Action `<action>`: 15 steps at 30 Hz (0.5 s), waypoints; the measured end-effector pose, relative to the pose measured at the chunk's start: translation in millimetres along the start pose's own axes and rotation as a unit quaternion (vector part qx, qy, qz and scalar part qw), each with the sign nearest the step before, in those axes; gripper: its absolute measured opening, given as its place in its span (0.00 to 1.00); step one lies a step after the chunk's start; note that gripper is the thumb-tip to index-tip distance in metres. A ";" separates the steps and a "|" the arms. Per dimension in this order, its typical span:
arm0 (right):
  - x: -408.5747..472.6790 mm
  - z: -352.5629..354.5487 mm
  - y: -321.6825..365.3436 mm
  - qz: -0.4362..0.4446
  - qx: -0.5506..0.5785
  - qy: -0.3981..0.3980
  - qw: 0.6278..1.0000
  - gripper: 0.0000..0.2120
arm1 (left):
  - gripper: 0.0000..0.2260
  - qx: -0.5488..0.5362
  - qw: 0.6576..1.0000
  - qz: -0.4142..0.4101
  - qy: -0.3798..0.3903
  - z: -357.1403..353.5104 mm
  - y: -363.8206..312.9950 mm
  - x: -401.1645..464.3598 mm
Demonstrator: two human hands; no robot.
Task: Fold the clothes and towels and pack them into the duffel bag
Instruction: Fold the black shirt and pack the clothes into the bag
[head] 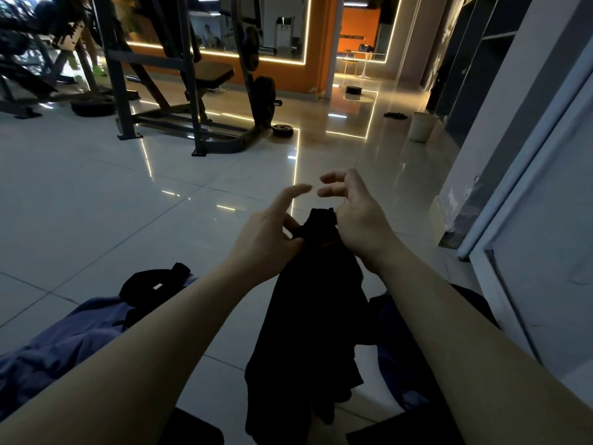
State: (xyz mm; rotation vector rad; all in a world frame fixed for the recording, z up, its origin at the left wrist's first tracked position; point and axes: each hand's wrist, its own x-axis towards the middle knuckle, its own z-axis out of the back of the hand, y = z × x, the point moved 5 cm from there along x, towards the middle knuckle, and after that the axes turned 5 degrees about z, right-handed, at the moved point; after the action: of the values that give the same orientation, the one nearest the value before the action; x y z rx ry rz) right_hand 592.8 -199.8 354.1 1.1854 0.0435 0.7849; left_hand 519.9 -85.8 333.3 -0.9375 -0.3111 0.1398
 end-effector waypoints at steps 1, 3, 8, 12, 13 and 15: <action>0.2 0.4 -3.3 0.000 -0.005 0.006 1.000 0.22 | 0.33 0.016 1.000 -0.011 0.003 0.2 -1.2 -0.5; 0.9 -1.5 -8.9 0.007 -0.020 0.025 0.999 0.22 | 0.31 0.050 0.998 -0.034 0.004 -1.7 -3.0 -1.8; 0.5 -1.4 -20.3 -0.035 -0.053 -0.001 0.998 0.22 | 0.22 0.115 0.989 -0.091 -0.026 -2.8 -2.8 -3.5; -2.0 -2.4 -24.2 -0.078 -0.048 0.053 0.994 0.22 | 0.13 0.152 0.980 -0.095 -0.081 5.7 1.6 -1.9; -3.6 -3.7 -25.4 -0.087 -0.045 0.075 0.992 0.21 | 0.13 0.145 0.982 -0.079 -0.096 8.8 5.2 -0.4; -5.2 -4.2 -27.9 -0.098 -0.028 0.098 0.990 0.18 | 0.12 0.122 0.982 -0.040 -0.136 17.9 12.5 2.4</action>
State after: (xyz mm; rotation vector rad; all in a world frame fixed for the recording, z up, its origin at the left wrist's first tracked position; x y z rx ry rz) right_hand 601.8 -203.5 327.2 1.0298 0.2936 0.7209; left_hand 516.6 -64.1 333.5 -0.6608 -0.5704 0.2278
